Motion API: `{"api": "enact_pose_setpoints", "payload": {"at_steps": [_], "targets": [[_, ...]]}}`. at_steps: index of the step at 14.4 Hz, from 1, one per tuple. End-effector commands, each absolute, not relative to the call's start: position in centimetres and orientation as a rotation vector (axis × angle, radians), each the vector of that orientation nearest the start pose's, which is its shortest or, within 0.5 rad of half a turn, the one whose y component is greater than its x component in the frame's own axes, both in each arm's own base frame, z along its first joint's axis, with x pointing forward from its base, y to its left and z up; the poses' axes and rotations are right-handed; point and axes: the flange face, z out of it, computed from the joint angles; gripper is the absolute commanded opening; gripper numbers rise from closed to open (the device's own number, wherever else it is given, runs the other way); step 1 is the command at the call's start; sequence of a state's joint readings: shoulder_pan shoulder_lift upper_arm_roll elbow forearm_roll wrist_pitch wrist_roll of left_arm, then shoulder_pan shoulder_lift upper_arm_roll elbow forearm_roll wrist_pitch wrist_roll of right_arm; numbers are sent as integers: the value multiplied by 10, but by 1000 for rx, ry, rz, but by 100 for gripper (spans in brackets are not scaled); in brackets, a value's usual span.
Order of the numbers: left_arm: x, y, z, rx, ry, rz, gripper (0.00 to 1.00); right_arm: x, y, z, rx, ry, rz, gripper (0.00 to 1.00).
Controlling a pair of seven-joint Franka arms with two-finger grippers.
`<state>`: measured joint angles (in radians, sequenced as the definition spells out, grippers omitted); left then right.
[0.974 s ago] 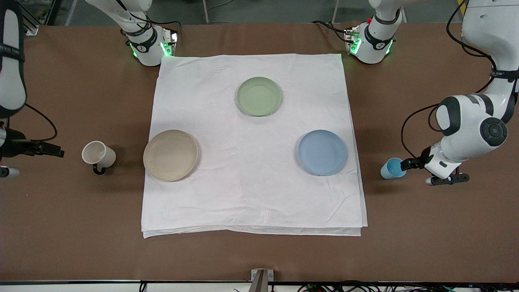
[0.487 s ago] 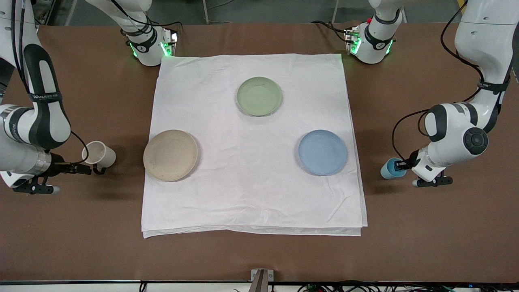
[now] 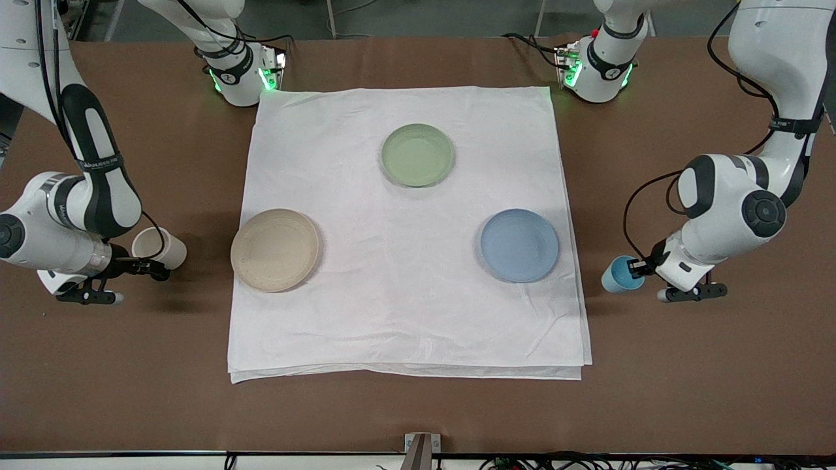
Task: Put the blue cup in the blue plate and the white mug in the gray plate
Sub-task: 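Grasp the blue cup with the left gripper while the right gripper grasps the mug, then lower the cup onto the blue plate while the right gripper carries the mug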
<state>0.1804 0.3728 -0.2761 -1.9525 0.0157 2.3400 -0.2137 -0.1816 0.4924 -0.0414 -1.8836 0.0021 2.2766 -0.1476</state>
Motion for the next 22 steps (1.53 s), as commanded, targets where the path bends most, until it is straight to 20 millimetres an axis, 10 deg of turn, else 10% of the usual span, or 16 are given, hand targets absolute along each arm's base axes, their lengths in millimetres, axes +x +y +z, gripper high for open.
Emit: {"api": "enact_pose_setpoints", "payload": {"at_steps": [1,6,8,12,13,15,18,22], "targets": [[601,-106,320,-3223,-297,23,0,599,-136,236,-3118,136,161,47],[575,-206,298,-3231,-396,129,0,599,-134,238,-3117,138,170,2],[571,-221,276,-3216,-407,136,0,606,-128,252,-3115,128,177,0],[560,-244,241,-3142,-426,134,6,617,-44,299,-3110,307,231,0],[562,-238,240,-3135,-447,132,21,616,-20,310,-3088,347,228,0],[568,-234,242,-3137,-466,122,100,609,29,319,-3007,408,257,0],[587,-220,271,-3128,-505,80,100,593,78,320,-3002,448,246,0],[645,-173,404,-3059,-638,32,100,570,116,283,-3010,459,112,0]]}}
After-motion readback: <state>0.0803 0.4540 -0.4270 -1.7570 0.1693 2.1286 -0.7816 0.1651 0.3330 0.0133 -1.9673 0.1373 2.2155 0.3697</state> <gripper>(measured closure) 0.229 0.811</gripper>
